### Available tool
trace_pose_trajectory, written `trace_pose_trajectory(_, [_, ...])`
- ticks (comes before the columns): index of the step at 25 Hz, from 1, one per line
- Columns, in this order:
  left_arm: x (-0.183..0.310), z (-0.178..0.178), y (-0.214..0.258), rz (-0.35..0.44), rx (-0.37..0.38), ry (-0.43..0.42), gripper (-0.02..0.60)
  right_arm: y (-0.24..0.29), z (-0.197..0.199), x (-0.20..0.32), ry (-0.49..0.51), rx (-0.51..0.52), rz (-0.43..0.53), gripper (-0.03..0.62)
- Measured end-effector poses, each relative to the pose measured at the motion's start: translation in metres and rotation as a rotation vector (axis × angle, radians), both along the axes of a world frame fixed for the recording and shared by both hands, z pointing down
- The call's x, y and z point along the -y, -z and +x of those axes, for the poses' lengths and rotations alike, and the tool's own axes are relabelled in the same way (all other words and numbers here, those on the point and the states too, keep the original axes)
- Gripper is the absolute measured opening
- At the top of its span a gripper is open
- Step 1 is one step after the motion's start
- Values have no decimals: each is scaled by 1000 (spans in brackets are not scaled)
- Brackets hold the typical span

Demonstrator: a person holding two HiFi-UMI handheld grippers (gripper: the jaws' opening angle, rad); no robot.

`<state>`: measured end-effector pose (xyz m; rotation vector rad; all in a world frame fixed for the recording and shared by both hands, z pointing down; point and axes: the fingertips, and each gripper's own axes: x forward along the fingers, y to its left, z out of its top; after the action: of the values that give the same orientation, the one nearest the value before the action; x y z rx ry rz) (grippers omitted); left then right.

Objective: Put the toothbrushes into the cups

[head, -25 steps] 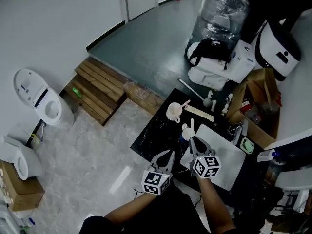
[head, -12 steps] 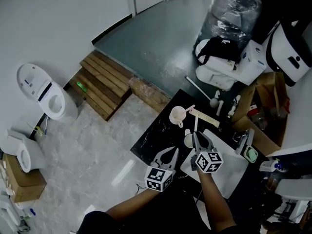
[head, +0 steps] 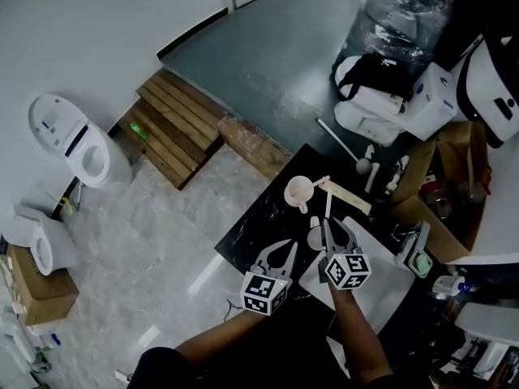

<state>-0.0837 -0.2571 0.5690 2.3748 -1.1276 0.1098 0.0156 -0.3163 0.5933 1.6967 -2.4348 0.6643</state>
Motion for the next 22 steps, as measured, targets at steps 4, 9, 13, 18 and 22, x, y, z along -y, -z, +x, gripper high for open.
trace_pose_trajectory(4, [4,3,-7,-14,6,-1,14,-6,4,-4,0,6,-9,55])
trace_pose_trajectory(9, [7,9,-11,-25,0,-1,14,-8,3,-10,12,9,-6,55])
trace_pose_trajectory(13, [7,13,-12,-26,2,-10,14,-9,2,-16,23,-10,-4,55])
trace_pose_trajectory(18, [3,9,-12,-33,-1,-5,14,-16,1,-26,42,-71,-27,55])
trace_pose_trajectory(22, [-1,6,-12,-37,1,0,14,-25,0,-31,35,-69,-76,55])
